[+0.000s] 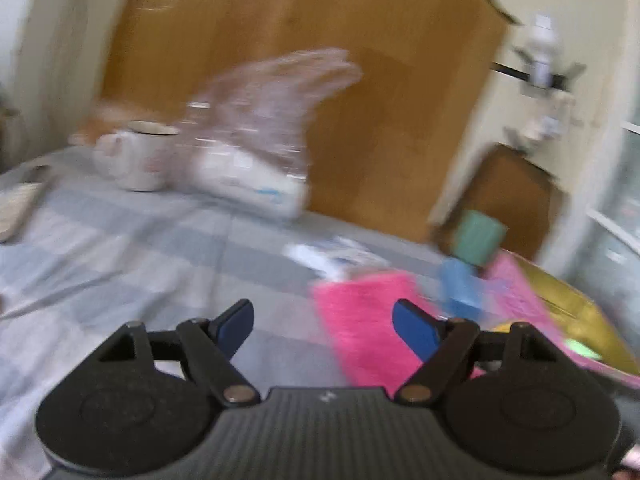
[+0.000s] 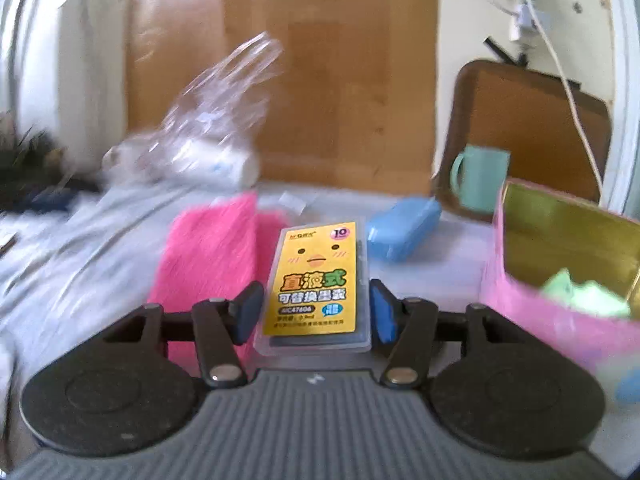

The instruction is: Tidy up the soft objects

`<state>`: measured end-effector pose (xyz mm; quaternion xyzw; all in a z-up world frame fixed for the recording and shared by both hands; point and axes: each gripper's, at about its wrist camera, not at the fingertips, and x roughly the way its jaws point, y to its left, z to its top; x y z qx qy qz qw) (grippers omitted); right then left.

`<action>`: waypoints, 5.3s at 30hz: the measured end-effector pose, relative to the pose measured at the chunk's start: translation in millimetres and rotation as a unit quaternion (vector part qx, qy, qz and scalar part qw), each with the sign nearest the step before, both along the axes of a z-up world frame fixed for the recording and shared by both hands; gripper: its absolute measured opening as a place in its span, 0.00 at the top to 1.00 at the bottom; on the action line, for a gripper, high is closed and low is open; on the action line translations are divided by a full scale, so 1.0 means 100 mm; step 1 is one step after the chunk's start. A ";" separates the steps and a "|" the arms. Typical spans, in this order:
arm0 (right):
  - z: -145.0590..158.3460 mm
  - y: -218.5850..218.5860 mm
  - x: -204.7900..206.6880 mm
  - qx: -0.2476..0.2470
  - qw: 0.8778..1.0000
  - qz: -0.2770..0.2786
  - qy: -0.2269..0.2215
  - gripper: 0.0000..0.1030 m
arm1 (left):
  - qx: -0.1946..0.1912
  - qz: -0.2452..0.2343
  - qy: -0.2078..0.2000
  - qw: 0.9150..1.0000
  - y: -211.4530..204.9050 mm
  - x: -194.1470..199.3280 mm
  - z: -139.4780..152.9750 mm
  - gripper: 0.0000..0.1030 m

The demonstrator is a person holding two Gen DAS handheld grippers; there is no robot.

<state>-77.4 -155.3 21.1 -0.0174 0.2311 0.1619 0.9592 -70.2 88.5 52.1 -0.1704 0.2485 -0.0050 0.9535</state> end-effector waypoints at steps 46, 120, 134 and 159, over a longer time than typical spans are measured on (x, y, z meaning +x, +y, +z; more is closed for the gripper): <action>-0.03 -1.33 0.25 0.069 0.974 -0.203 -0.077 0.41 | 0.033 -0.348 0.047 0.936 -3.15 1.12 0.12 0.42; 0.14 -0.83 -0.28 0.016 0.986 -0.093 -0.136 0.49 | -0.003 -0.344 0.046 0.938 -2.18 0.51 0.28 0.49; 0.00 -1.87 0.18 -0.026 0.962 -0.249 -0.107 0.49 | 0.025 -0.415 0.052 0.908 -3.72 1.19 0.22 0.49; 0.24 -0.65 -0.01 -0.015 0.977 -0.156 -0.141 0.19 | 0.149 -0.221 -0.045 0.963 -2.06 0.51 0.34 0.13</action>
